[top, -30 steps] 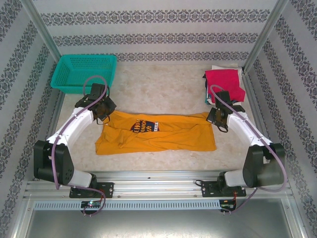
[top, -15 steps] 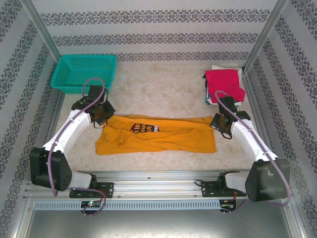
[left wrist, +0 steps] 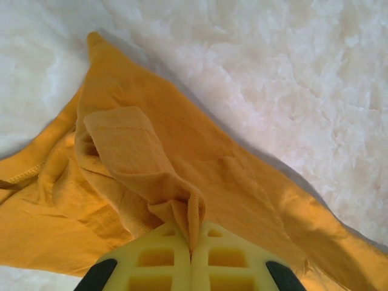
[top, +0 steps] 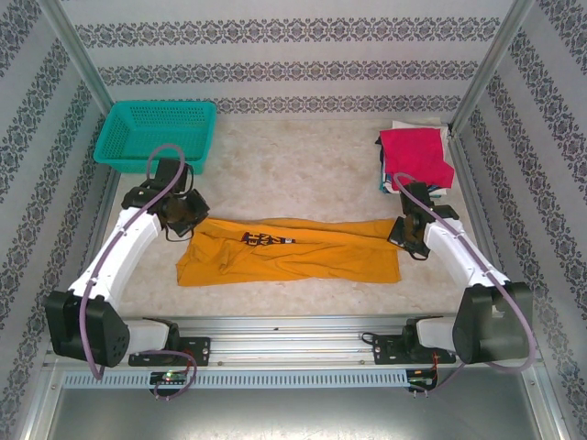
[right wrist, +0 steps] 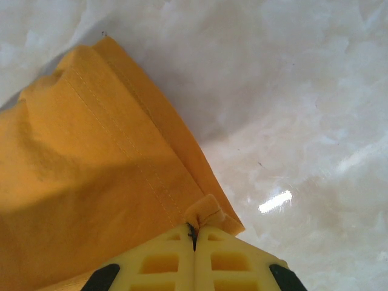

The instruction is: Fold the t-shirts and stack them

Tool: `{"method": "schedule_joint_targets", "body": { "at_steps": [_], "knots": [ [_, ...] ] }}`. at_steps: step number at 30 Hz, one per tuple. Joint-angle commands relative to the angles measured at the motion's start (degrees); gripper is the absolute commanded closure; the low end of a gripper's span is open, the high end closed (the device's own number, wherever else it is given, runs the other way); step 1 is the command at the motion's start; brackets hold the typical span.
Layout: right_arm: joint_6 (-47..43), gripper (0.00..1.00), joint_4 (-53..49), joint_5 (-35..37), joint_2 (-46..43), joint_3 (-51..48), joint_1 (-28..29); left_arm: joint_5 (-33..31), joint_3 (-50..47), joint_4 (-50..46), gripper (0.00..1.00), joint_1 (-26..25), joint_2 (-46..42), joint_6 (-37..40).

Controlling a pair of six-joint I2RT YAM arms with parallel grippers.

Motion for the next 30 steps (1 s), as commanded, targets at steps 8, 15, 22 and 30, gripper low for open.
{"method": "schedule_joint_targets", "body": {
  "at_steps": [8,15,22,30],
  "knots": [
    [0.73,1.00,-1.45,-0.96,0.97,-0.38,-0.01,-1.04,-5.79,-4.33,1.00,0.94,-2.47,0.42],
    [1.78,1.00,-1.92,-2.29,2.27,-0.41,0.98,-1.77,-12.24,-2.07,1.00,1.55,-0.72,0.98],
    [2.65,1.00,-2.55,-1.84,3.55,-1.26,3.28,-1.56,-16.32,1.66,1.00,2.12,1.92,2.16],
    [3.95,1.00,-2.64,-1.63,5.70,-2.29,4.82,-2.05,-20.70,5.09,1.00,2.30,5.50,2.54]
  ]
}}
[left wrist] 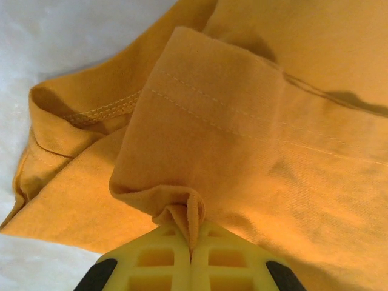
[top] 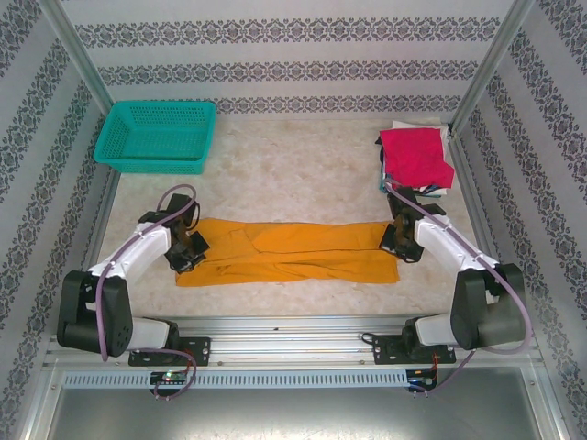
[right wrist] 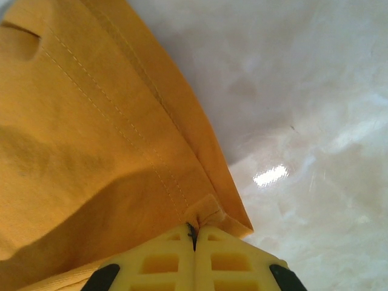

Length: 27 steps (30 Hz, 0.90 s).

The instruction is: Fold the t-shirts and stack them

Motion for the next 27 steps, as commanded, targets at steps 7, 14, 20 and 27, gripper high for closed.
{"method": "schedule_joint_targets", "body": {
  "at_steps": [7,14,20,27],
  "knots": [
    [2.02,1.00,-2.14,0.13,1.16,-0.48,0.91,-0.60,-3.85,3.78,0.96,0.79,1.76,0.44],
    [-1.34,0.34,0.66,5.20,-7.36,1.00,1.55,-0.95,0.82,0.07,0.36,0.79,-3.87,6.68],
    [-12.38,0.23,12.69,5.32,-10.94,1.27,7.17,-3.75,7.53,-3.39,0.06,0.74,-10.25,12.97],
    [-11.42,0.24,26.01,-6.54,1.15,3.87,13.35,11.89,-0.87,16.92,0.18,-3.08,-4.07,1.69]
  ]
}}
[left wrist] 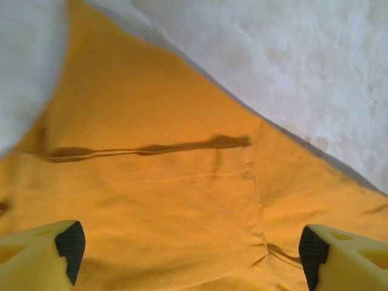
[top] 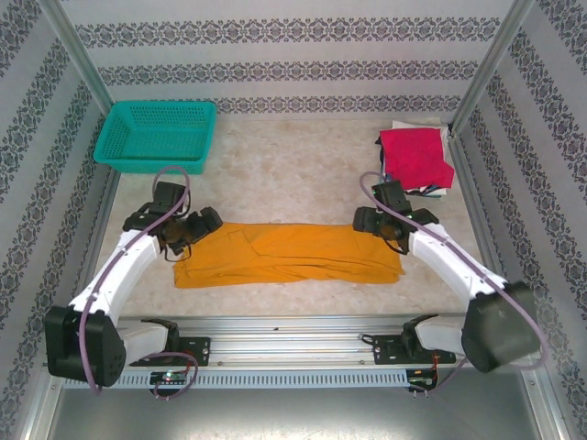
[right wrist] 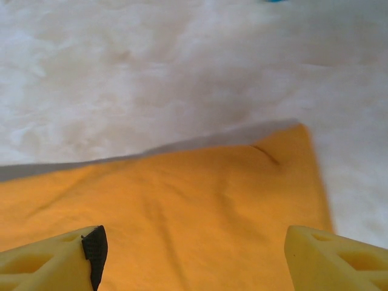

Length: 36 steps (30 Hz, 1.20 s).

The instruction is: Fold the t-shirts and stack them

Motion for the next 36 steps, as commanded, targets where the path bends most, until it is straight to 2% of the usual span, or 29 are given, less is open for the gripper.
{"method": "schedule_joint_targets", "body": {
  "at_steps": [1,4,7,9,16,22,27,29,32,35,36],
  "knots": [
    [-0.93,0.24,7.23,-6.77,7.60,3.96,3.50,5.72,-4.62,9.21,0.24,-3.18,5.79,-6.08],
    [0.16,0.26,7.19,-8.98,14.10,7.02,6.22,5.16,-7.54,16.42,0.42,-4.77,10.21,-8.71],
    [2.24,0.27,8.23,-11.71,17.78,7.09,6.58,5.51,-6.57,23.76,0.44,-5.78,17.21,-9.54],
    [2.59,0.27,8.74,-11.56,18.05,6.16,6.43,5.21,-2.21,24.63,0.44,-7.06,23.24,-8.01],
    [2.50,0.25,10.57,-8.69,10.85,-0.25,1.42,8.28,20.59,24.24,0.44,-9.49,47.15,-1.78],
    [2.26,0.21,13.29,-6.70,2.04,-6.91,-2.98,9.62,45.36,17.46,0.39,-9.46,63.00,1.65],
    [-0.34,0.22,17.47,-15.55,4.14,-5.99,-7.69,14.56,69.54,8.54,0.30,-9.57,75.59,2.55],
    [-2.32,0.22,17.59,-17.14,6.75,-3.06,-7.85,15.79,72.06,10.66,0.25,-9.80,75.26,1.72],
    [-4.48,0.22,17.61,-19.35,11.71,2.85,-7.80,15.46,69.93,14.73,0.17,-9.91,70.08,1.18],
    [-4.40,0.22,18.16,-22.05,17.45,9.44,-7.46,11.75,59.95,23.38,0.11,-9.89,59.67,1.60],
    [-4.26,0.23,19.29,-23.10,19.70,11.86,-7.12,9.59,53.99,28.15,0.10,-9.87,55.29,1.22]
  ]
}}
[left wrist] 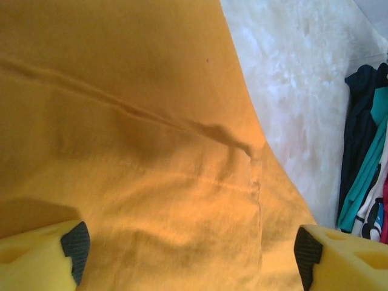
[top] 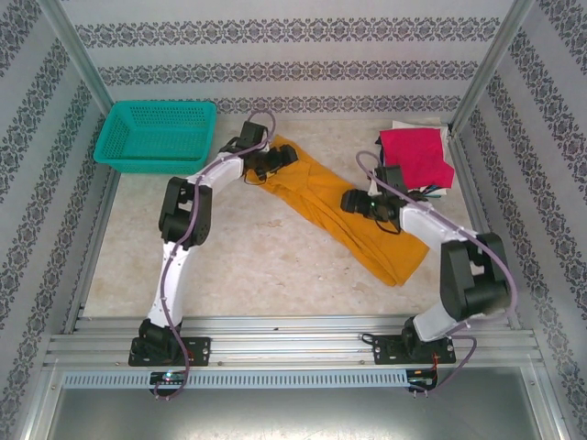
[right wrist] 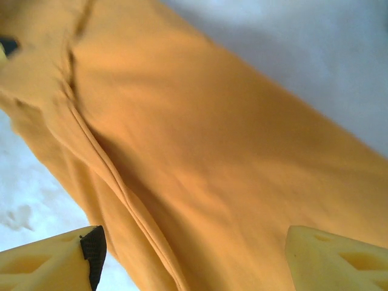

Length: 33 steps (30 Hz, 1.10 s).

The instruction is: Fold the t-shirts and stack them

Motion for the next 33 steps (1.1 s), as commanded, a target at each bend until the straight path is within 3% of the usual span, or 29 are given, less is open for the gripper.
{"method": "schedule_joint_targets", "body": {
  "at_steps": [1,6,13,18,25,27,30,33],
  "knots": [
    [-1.65,0.23,3.66,-5.35,5.66,7.50,1.28,-5.56,-11.85,11.74,0.09,-0.41,-15.69,0.01],
    [-3.65,0.24,0.16,-6.98,19.59,23.66,6.42,-12.58,-31.13,21.64,0.05,-0.54,-32.29,0.08],
    [-0.53,0.24,-2.05,-9.90,37.26,43.53,12.45,-19.30,-48.83,21.73,0.00,-1.81,-49.55,5.24],
    [3.34,0.26,-4.81,-8.31,45.42,51.92,11.98,-26.56,-57.10,24.03,0.00,-5.38,-56.83,9.66],
    [3.70,0.25,-14.79,0.99,50.55,61.24,7.32,-25.56,-58.18,34.70,0.00,-14.37,-52.04,27.43],
    [3.46,0.26,-16.97,1.41,51.62,63.63,5.60,-25.12,-56.98,38.26,0.00,-16.55,-48.25,28.67],
    [2.73,0.25,-18.30,0.40,50.72,65.39,3.78,-19.86,-53.57,42.60,0.00,-18.98,-40.81,30.31],
    [1.73,0.24,-14.73,-0.70,44.81,60.69,2.90,-14.28,-47.58,41.82,0.00,-22.29,-34.03,34.70]
  ]
}}
